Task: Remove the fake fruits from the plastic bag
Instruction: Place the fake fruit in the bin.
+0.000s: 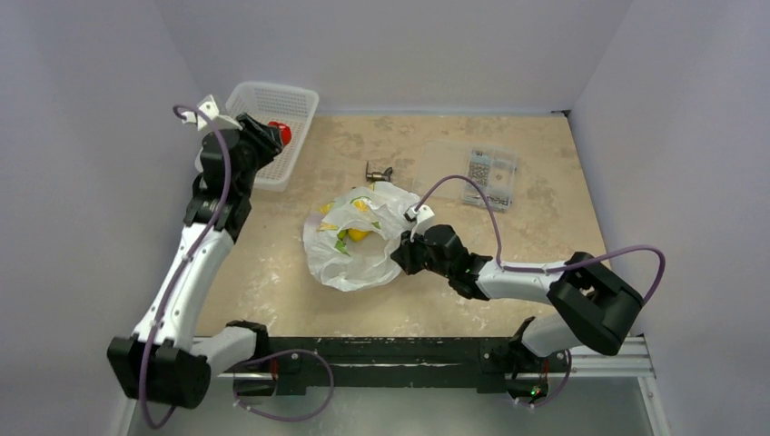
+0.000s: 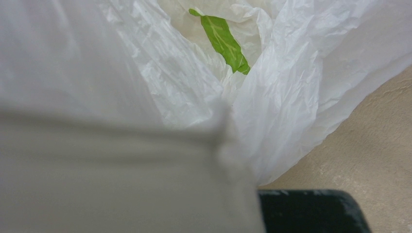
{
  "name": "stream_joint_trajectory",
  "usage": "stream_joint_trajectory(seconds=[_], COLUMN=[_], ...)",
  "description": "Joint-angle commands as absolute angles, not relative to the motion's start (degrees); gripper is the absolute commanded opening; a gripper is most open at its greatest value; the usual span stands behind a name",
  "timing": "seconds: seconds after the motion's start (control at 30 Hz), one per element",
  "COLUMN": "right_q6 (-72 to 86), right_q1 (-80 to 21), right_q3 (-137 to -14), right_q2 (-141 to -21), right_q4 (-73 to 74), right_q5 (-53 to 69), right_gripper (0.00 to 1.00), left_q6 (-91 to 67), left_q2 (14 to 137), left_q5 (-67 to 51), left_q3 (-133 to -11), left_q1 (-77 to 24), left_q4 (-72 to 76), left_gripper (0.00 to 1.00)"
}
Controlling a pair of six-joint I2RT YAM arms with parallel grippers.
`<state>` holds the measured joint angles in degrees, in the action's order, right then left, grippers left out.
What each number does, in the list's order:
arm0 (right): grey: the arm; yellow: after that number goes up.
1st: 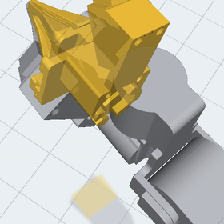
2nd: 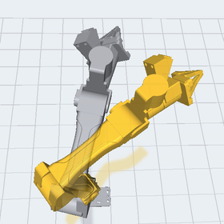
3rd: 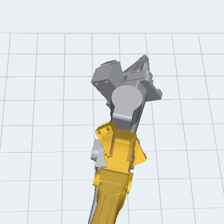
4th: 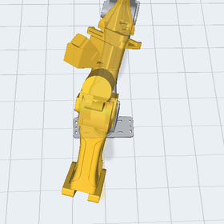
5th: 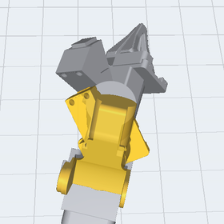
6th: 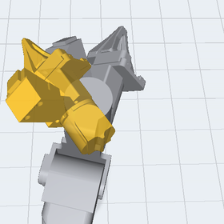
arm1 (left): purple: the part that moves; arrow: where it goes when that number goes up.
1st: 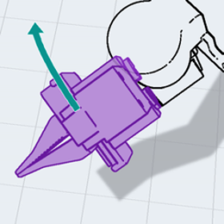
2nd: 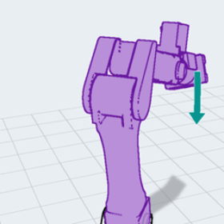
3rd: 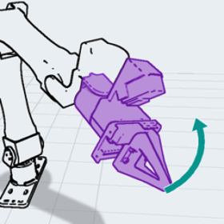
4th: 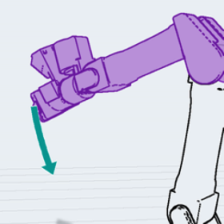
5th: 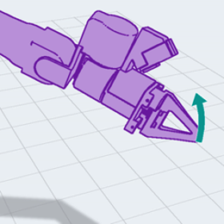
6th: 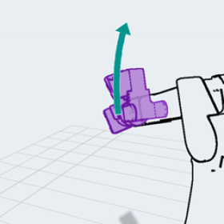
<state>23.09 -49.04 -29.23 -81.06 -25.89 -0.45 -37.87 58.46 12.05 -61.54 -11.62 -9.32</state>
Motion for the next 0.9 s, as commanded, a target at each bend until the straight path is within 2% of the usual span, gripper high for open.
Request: stream_joint_trajectory(seconds=[0.0,0.13,0.37,0.63,0.77,0.87], right_q6=[23.4,23.57,23.73,23.96,23.91,23.91], right_q1=[-48.68,-48.62,-48.6,-48.38,-48.26,-48.17], right_q3=[-30.92,-31.16,-31.38,-31.42,-31.26,-31.25], right_q2=[-81.59,-82.01,-82.62,-82.7,-82.45,-82.27], right_q4=[-28.3,-28.36,-28.56,-28.82,-28.72,-28.67], right_q5=[1.32,2.05,3.23,3.84,3.74,3.74], right_gripper=[0.0,0.0,0.0,0.0,0.0,0.0], left_q6=[-41.78,-38.16,-32.53,-33.51,-36.32,-38.3], left_q2=[69.43,80.23,96.18,105.46,108.57,109.78], left_q5=[12.24,18.49,14.22,17.96,16.42,15.6], left_q3=[-65.25,-69.53,-75.87,-84.55,-88.74,-90.21], left_q1=[-5.16,-2.9,0.0,0.0,1.8,2.06], left_q4=[-3.4,-2.1,2.92,-11.45,-18.29,-21.49], left_gripper=[0.0,0.0,0.0,0.05,0.12,0.26])
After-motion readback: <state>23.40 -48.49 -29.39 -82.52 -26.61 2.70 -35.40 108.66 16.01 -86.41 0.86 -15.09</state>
